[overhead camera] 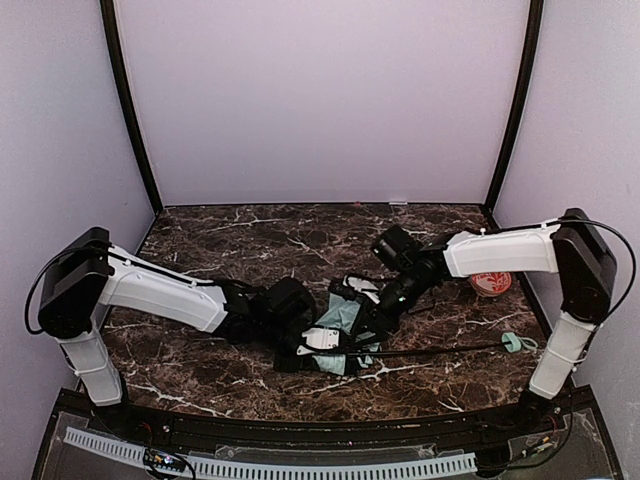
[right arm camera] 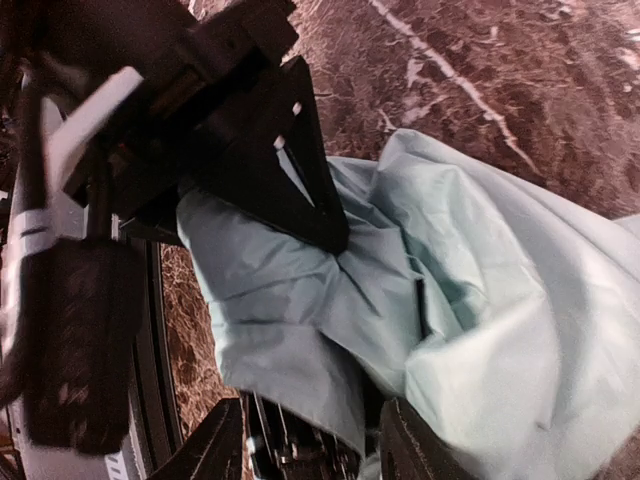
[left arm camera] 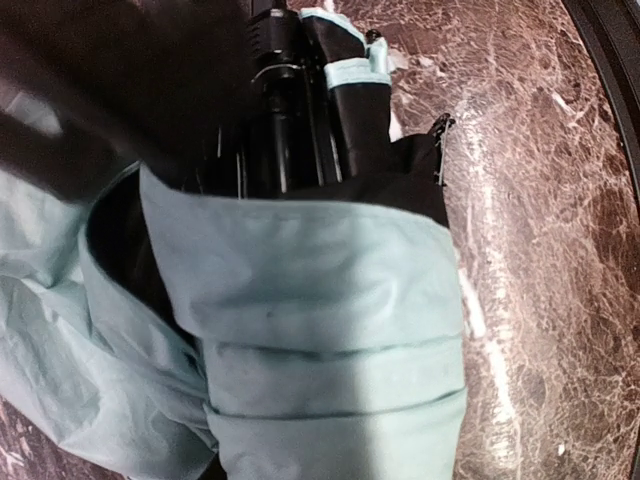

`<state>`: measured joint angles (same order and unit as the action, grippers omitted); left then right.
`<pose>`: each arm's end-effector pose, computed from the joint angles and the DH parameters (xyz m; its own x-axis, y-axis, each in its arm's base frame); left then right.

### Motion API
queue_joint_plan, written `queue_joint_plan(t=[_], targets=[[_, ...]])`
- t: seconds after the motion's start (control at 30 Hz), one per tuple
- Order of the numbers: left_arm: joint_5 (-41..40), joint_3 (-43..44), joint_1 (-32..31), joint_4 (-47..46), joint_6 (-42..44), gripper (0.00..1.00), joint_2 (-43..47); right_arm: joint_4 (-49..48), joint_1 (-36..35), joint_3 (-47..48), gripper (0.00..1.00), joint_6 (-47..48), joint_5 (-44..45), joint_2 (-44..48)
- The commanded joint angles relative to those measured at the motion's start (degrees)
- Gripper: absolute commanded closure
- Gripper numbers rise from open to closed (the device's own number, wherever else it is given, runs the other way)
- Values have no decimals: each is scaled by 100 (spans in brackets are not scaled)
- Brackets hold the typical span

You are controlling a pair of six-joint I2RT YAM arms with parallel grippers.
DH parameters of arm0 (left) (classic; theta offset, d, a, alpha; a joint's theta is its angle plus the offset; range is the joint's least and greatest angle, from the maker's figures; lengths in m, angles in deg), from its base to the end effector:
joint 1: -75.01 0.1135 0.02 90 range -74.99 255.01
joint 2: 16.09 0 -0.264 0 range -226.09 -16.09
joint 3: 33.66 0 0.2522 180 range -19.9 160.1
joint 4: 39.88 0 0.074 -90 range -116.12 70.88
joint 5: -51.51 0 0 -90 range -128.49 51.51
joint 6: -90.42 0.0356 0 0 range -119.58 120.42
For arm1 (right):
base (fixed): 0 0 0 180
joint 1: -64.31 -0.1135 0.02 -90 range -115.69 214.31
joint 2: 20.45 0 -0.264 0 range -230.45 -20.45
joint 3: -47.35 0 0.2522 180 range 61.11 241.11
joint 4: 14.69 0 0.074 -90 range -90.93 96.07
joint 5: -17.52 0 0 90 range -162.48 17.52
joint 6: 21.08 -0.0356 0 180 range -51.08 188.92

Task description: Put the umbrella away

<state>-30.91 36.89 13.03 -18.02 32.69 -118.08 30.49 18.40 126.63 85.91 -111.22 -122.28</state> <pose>0.1628 -0.3159 0.1526 0.1685 0.8099 -0.5618 0.9723 -0.0430 0.2297 0.2245 0.2637 0.1810 -0.4039 -0.7445 -0.5317 -0.8817 0.1619 0.4431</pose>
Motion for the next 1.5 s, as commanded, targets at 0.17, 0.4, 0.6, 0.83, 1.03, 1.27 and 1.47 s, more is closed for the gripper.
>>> queue_joint_plan(t=[0.17, 0.4, 0.6, 0.83, 1.03, 1.27, 1.47], targets=[[847, 114, 82, 1861, -311, 94, -541, -886, 109, -856, 48, -250, 438, 987], [1736, 571, 517, 2441, -548, 94, -1087, -2927, -279, -2232, 50, -728, 1791, 2585], [1926, 954, 657, 2920, -700, 94, -1401, -4398, -1376, -3236, 49, -180, 3174, 3090], [2197, 1095, 807, 3083, -623, 94, -1499, -4447, -2324, -2985, 44, 759, 4309, 2253], [2390, 1188, 927, 3265, -604, 95, -1627, -4085, -2594, -2574, 39, 1239, 4955, 1561], [2491, 1207, 977, 3343, -571, 95, -1673, -4109, -2566, -2415, 33, 1506, 5418, 918], [2551, 1212, 986, 3384, -543, 96, -1703, -3767, -2551, -2063, 38, 1350, 5680, 185]])
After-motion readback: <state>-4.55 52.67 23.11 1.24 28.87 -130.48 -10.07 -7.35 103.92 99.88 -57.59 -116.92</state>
